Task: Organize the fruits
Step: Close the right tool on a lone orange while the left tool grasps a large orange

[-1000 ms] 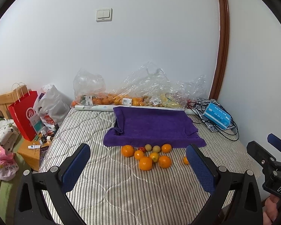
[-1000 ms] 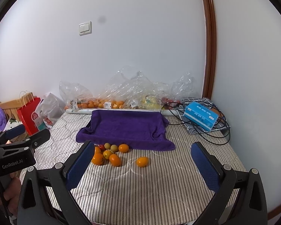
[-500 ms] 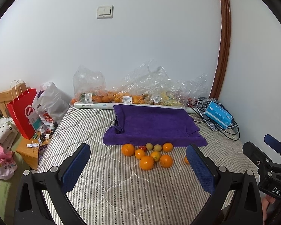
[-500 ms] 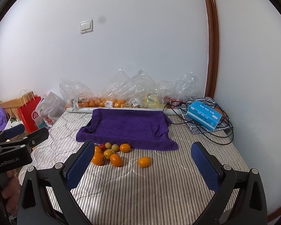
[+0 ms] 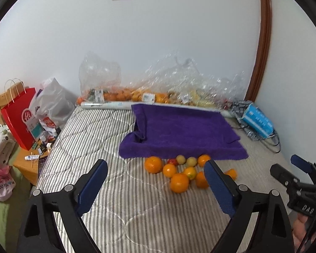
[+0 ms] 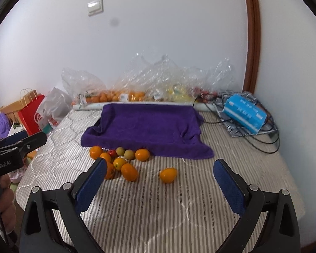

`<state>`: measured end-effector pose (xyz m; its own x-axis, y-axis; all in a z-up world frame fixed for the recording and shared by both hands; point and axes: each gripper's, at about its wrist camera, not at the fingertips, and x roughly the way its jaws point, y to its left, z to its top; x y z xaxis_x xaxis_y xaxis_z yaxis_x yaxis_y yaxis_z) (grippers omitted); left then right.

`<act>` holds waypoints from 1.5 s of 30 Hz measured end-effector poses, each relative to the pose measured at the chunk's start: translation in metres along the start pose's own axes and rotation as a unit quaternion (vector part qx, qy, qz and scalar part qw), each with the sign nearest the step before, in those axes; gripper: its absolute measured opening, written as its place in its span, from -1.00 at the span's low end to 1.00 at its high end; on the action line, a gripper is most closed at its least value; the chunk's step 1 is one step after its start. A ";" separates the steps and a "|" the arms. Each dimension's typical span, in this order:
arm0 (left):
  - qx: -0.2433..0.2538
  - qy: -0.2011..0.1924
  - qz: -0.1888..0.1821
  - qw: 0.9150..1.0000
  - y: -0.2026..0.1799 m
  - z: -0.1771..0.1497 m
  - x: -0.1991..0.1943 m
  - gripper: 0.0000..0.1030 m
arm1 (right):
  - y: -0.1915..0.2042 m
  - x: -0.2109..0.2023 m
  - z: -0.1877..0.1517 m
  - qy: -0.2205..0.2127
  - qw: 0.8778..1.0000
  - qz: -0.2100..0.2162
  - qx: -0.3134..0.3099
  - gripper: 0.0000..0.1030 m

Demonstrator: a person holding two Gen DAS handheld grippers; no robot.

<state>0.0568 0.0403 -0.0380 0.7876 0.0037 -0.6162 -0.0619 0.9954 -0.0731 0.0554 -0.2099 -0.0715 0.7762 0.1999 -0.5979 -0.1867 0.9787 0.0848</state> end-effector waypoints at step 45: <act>0.010 0.106 -0.055 0.993 0.018 -0.028 0.182 0.23 | -0.028 0.152 -0.052 0.090 0.994 0.059 0.027 -0.34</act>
<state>0.1815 0.0563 -0.1736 0.6428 -0.1242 -0.7559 0.0316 0.9902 -0.1358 0.1478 -0.2088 -0.2062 0.6290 0.3067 -0.7144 -0.2342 0.9510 0.2020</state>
